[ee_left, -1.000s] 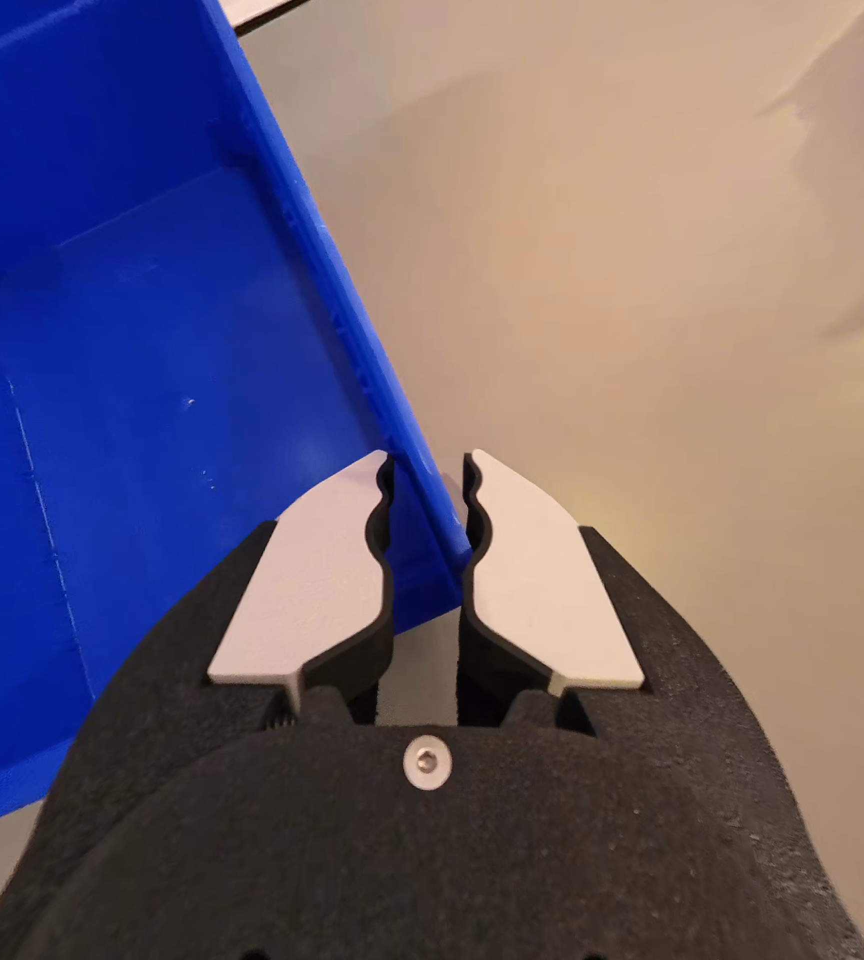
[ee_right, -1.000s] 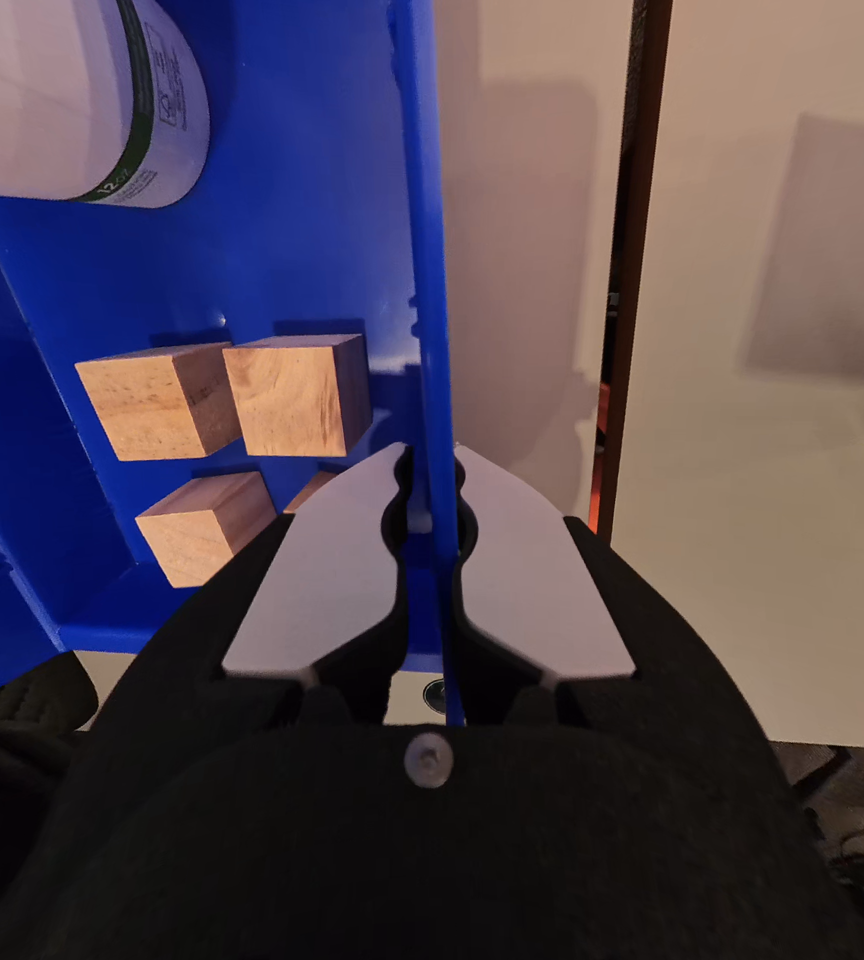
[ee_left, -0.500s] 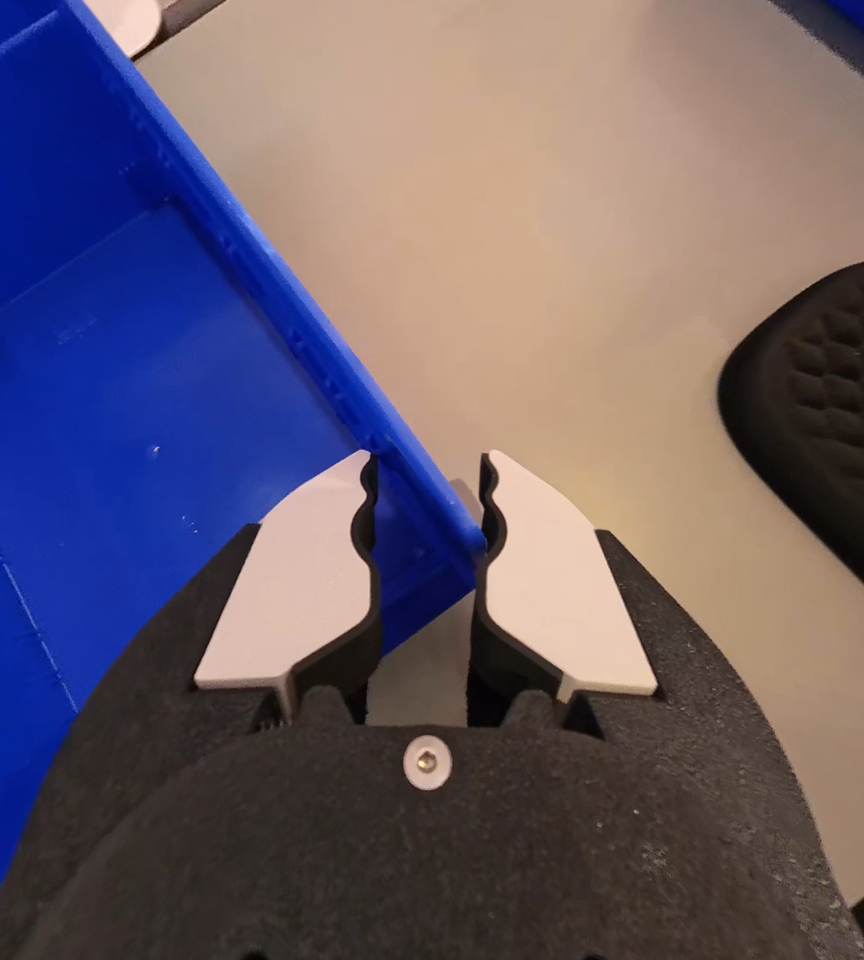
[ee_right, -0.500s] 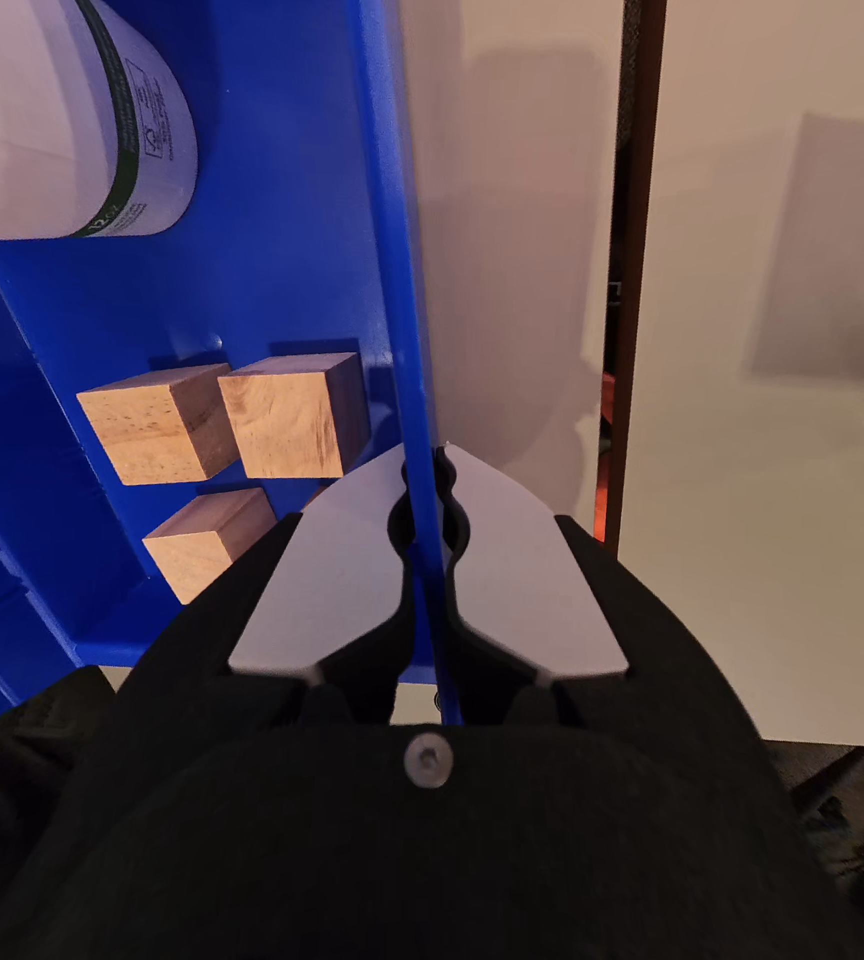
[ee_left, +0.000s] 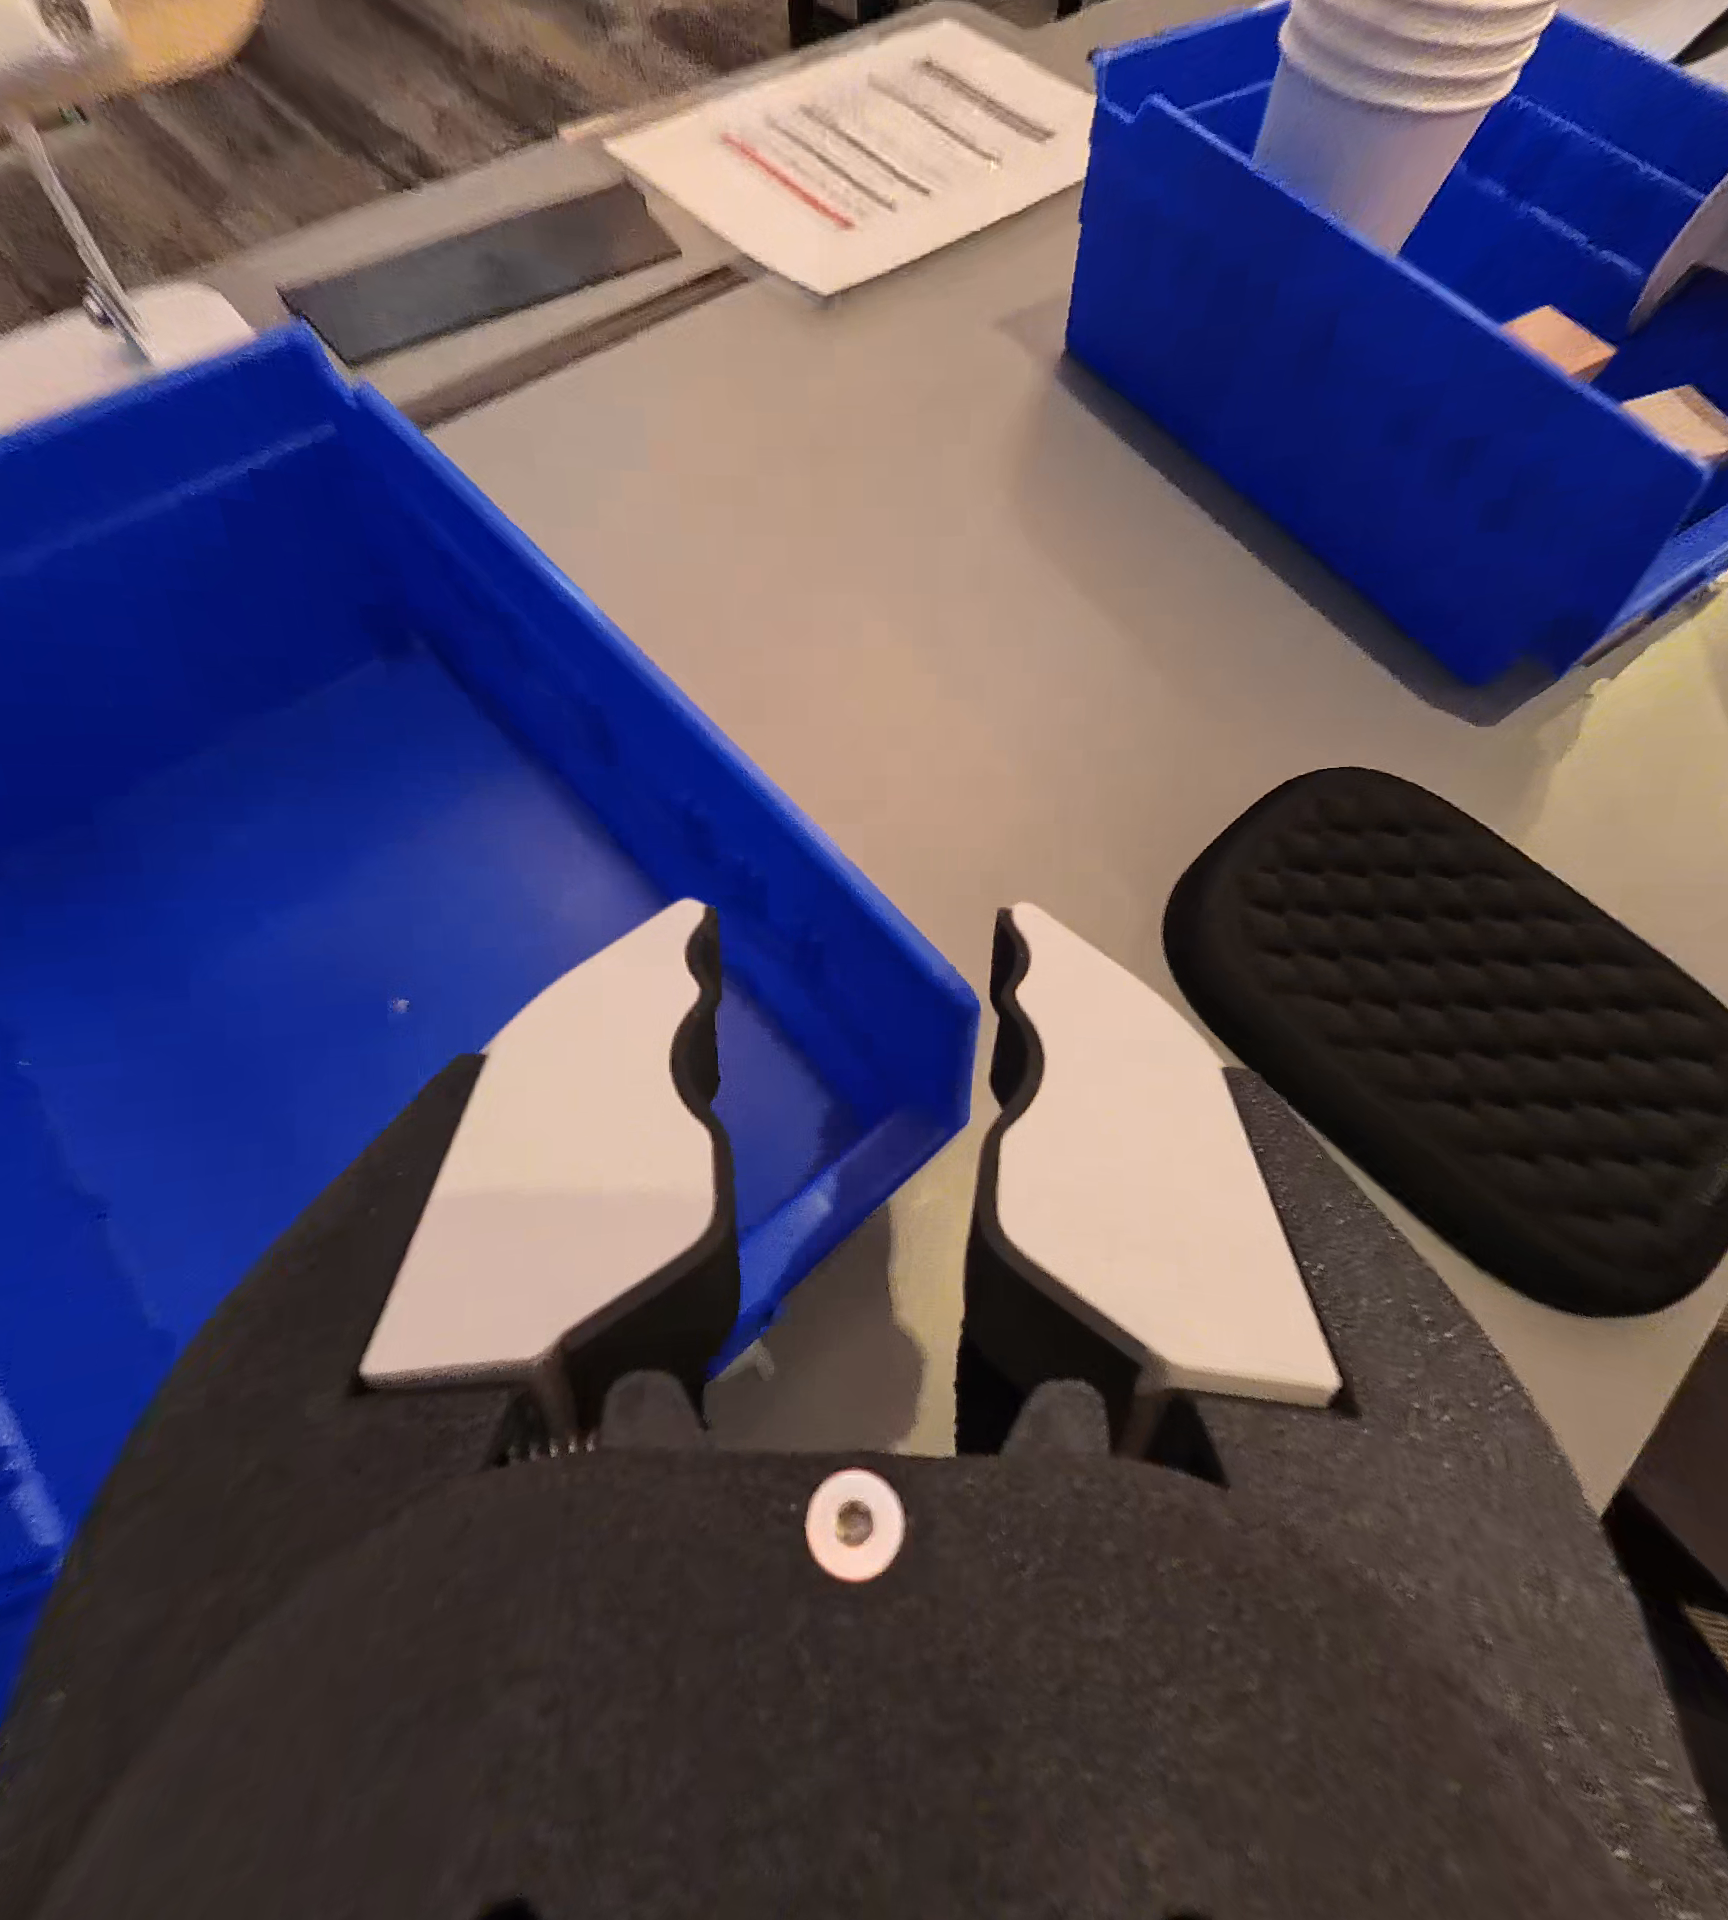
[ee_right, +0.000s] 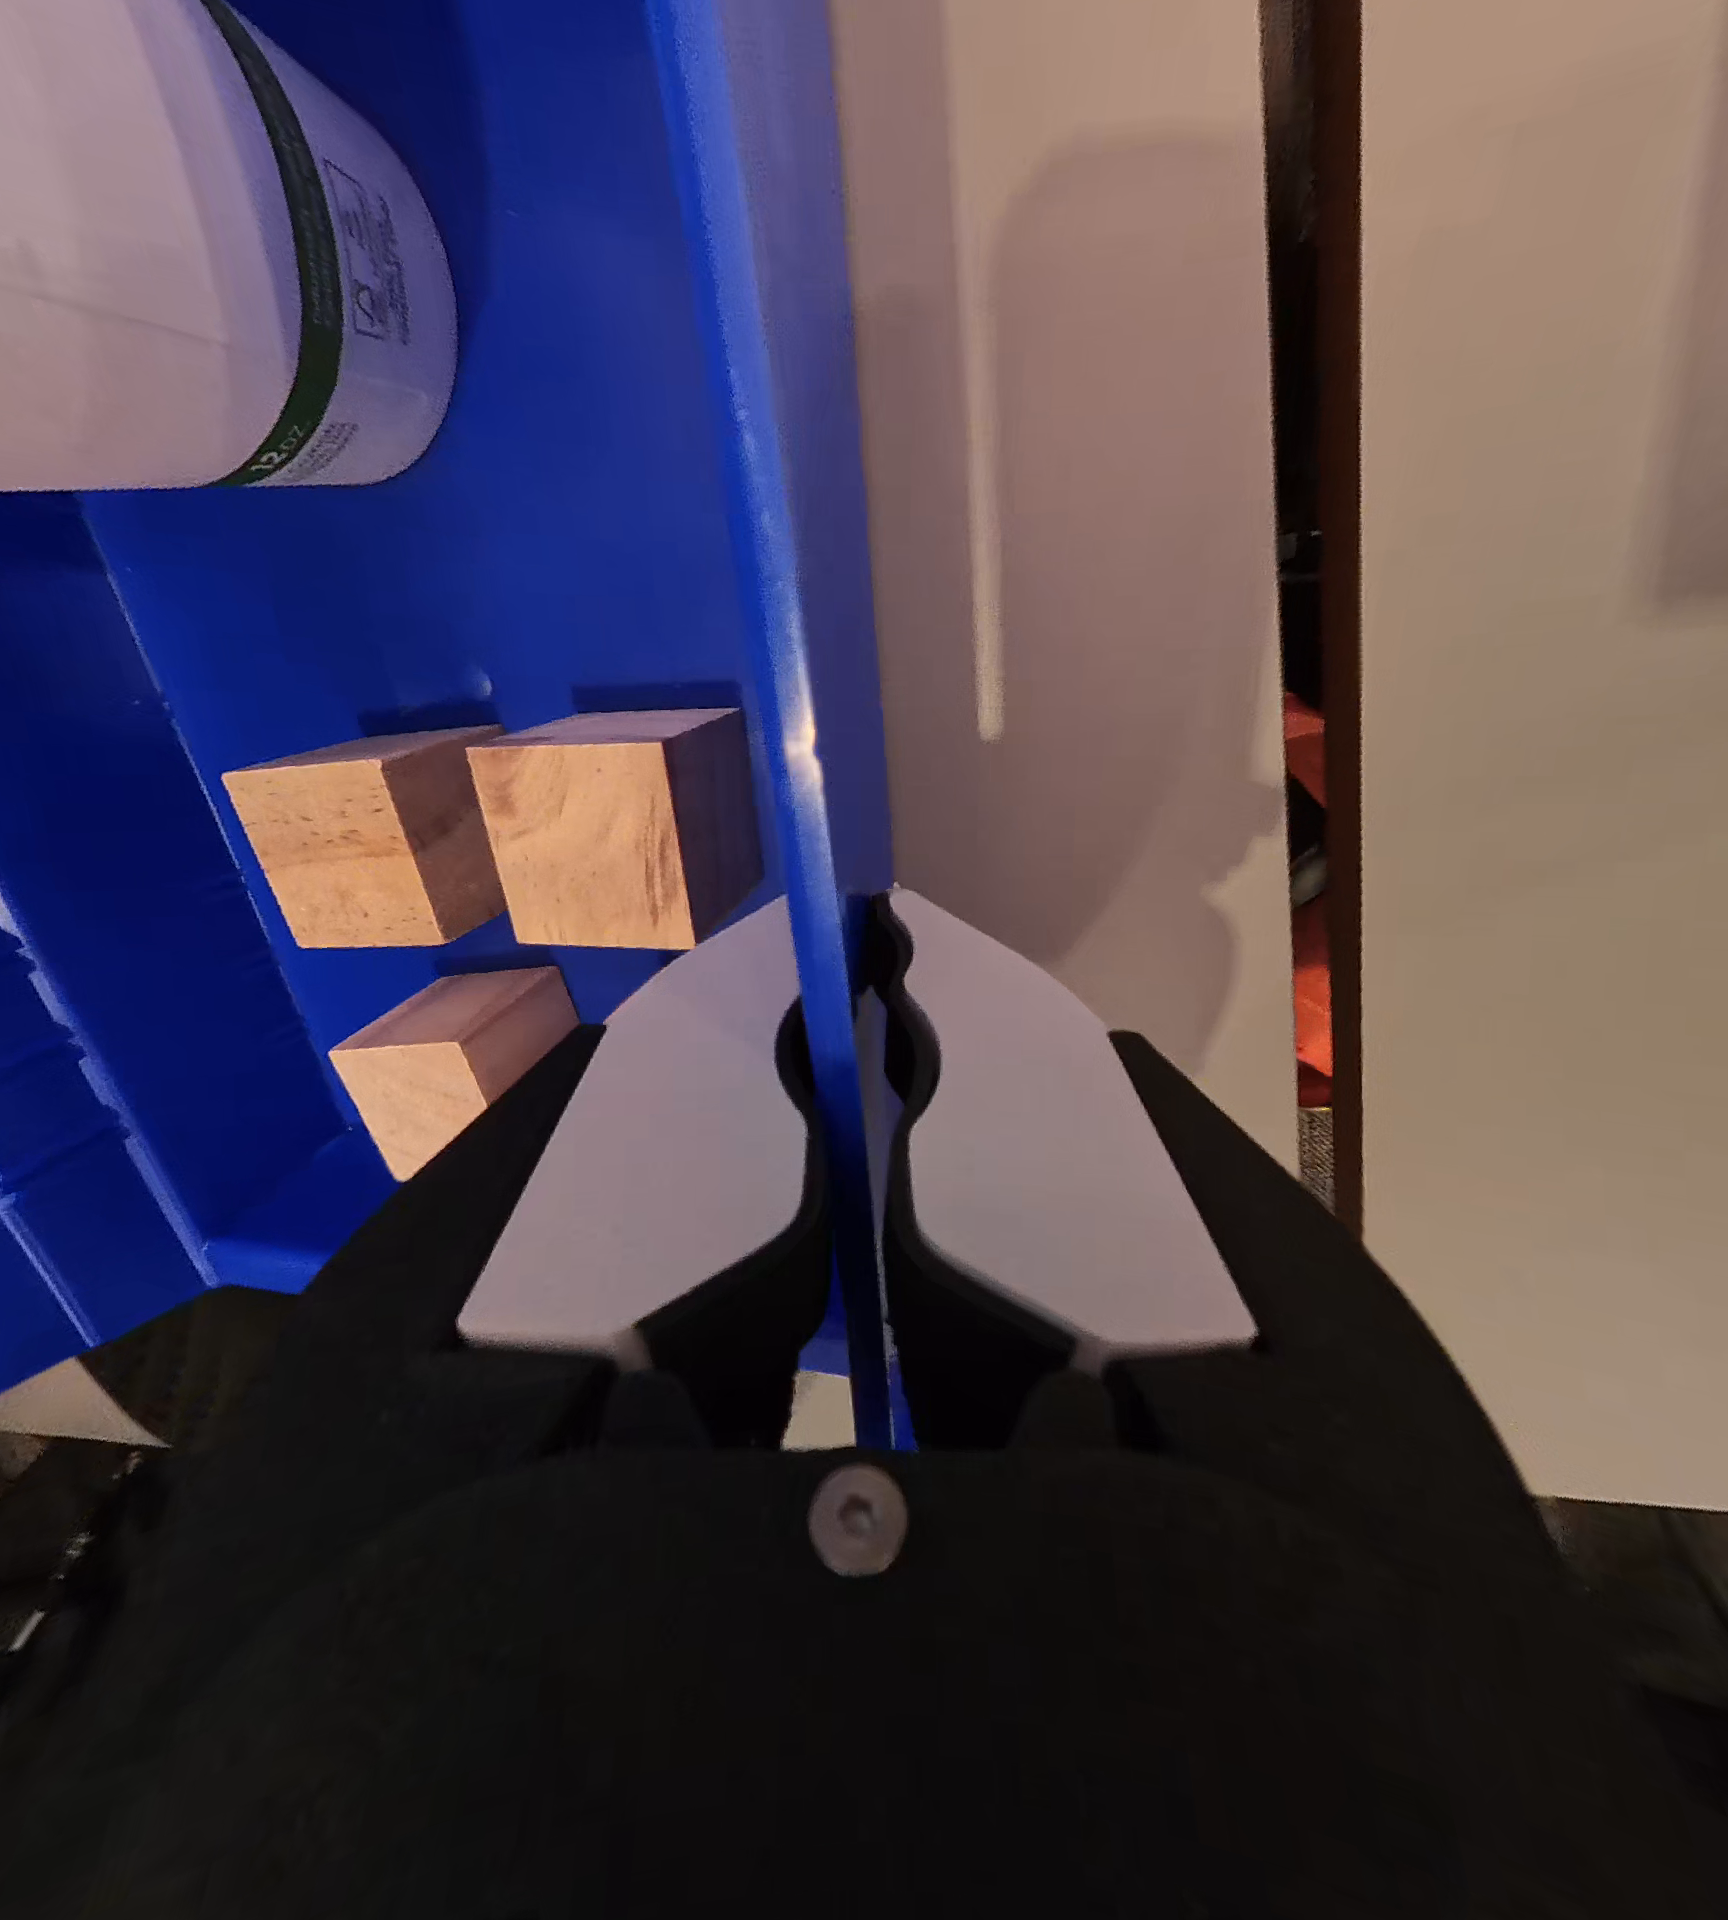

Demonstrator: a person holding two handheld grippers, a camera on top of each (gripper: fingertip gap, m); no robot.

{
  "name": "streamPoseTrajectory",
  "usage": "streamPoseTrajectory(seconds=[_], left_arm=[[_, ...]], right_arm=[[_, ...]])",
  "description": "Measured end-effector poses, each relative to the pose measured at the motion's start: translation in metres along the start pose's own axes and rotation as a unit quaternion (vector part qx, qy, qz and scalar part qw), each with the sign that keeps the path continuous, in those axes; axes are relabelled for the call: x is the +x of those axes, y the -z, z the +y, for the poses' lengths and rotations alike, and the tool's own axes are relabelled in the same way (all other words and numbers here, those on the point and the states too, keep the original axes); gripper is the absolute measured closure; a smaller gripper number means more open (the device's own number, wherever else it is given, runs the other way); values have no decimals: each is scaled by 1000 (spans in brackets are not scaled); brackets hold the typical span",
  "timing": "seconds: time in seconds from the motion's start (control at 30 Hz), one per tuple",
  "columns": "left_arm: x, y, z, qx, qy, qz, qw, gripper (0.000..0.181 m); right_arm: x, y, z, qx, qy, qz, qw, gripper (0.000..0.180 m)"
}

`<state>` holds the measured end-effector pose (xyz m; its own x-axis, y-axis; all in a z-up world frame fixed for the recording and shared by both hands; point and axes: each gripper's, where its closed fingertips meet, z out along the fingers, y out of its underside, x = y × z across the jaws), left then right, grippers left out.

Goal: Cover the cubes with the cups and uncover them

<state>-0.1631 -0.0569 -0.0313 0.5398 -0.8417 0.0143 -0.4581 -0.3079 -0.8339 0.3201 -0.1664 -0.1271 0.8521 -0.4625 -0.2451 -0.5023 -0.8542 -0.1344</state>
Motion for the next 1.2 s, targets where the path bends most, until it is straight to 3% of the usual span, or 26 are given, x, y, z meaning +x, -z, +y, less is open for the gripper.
streamPoseTrajectory(seconds=[0.2, 0.67, 0.97, 1.2], left_arm=[[-11, 46, 0, 22, -30, -12, 999, 133], [-69, 138, 57, 34, 22, -96, 995, 133], [-98, 174, 89, 40, 64, -128, 989, 133], [-116, 203, 104, 57, 91, -153, 982, 134]], right_arm=[[0, 3, 10, 9, -24, -22, 999, 174], [-27, 31, 23, -18, -18, -22, 999, 174], [-92, 68, 18, -17, 28, -23, 999, 173], [-184, 104, 13, -24, 99, -37, 994, 173]])
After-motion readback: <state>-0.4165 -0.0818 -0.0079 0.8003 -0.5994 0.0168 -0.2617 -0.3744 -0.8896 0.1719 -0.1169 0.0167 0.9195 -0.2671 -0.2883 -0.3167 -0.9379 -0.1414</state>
